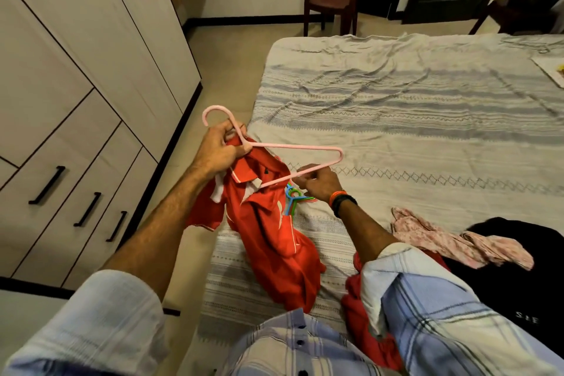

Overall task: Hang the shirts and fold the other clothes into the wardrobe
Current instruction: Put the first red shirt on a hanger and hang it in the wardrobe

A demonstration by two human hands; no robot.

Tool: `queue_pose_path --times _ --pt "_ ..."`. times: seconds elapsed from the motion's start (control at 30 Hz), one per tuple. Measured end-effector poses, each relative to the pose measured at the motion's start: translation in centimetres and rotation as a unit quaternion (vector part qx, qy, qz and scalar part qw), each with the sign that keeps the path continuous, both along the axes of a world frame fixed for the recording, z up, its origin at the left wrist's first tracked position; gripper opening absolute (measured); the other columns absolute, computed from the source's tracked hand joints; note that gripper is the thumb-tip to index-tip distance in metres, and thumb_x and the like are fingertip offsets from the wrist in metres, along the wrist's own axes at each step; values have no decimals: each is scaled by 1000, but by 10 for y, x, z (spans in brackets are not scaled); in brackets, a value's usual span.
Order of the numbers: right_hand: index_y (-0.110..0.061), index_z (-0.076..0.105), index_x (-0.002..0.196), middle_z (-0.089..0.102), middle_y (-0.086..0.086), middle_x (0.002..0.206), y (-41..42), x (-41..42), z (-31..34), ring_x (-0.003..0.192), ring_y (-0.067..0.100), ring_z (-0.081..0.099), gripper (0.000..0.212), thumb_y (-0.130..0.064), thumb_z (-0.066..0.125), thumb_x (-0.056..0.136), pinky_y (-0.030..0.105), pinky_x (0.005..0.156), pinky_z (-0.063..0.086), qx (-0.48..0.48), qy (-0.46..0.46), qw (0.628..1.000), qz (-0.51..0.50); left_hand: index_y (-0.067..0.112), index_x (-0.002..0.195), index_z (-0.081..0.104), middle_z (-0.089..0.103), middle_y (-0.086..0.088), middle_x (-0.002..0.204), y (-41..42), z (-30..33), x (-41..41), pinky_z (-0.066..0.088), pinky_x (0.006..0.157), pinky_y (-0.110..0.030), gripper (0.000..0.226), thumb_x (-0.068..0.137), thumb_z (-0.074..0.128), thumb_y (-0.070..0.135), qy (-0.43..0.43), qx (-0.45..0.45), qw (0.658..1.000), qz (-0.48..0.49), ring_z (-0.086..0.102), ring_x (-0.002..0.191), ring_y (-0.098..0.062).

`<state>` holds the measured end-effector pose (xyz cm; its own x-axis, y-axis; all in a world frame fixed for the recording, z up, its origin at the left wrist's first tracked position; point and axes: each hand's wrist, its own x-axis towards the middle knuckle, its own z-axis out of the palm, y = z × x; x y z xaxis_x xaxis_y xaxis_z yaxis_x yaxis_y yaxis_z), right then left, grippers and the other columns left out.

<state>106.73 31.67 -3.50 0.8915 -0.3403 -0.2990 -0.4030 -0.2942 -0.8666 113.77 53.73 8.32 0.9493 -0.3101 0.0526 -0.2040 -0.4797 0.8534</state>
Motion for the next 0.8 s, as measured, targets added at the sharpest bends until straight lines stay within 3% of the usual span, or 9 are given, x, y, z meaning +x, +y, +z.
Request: queue_pose_path --times 0.13,0.27,0.33,0.4,0.47,0.53,0.8 --pt "-13 69 110 69 3 92 10 0 4 88 21 66 39 -29 82 78 34 89 55 32 -11 999 -20 19 79 54 65 21 60 -8 13 -6 49 63 -12 39 78 66 -18 11 -28 999 -19 59 61 9" --pt "-15 70 93 68 6 82 10 3 -2 79 23 64 21 -31 77 82 36 84 56 -5 -1 1000 25 18 78 55 66 18 61 -9 21 -10 51 64 -17 39 77 67 -19 10 -42 998 -34 61 62 5" --pt "-19 68 79 65 5 78 6 2 -4 77 26 64 8 -22 72 86 44 80 58 18 -11 1000 16 21 77 56 68 12 66 -6 23 -9 53 74 -28 35 73 78 -7 1 -45 998 -44 64 69 -4" --pt "-21 63 69 64 5 71 0 -3 2 69 25 62 22 -14 66 90 41 68 59 69 -16 997 -8 23 73 57 69 9 70 0 21 -8 53 80 -35 34 67 88 14 -15 -43 998 -38 66 74 -11" --pt "-17 65 76 64 0 67 -10 -11 13 61 18 60 22 -9 58 94 30 56 54 146 -16 988 -44 26 68 58 71 6 74 7 14 -7 56 80 -36 36 58 91 37 -31 -19 999 2 70 77 -14" --pt "-16 67 85 64 -1 71 -22 -17 19 62 15 60 18 -6 55 94 25 55 51 187 -10 980 -64 29 66 60 73 5 77 13 6 -7 58 80 -38 37 52 85 52 -30 18 998 52 71 79 -13" --pt "-13 73 87 65 3 74 -40 -17 36 67 19 60 9 -10 65 84 27 60 46 243 -5 962 -121 28 61 57 64 11 66 13 -8 -7 58 76 -42 34 54 81 51 -34 30 995 87 63 67 -11"
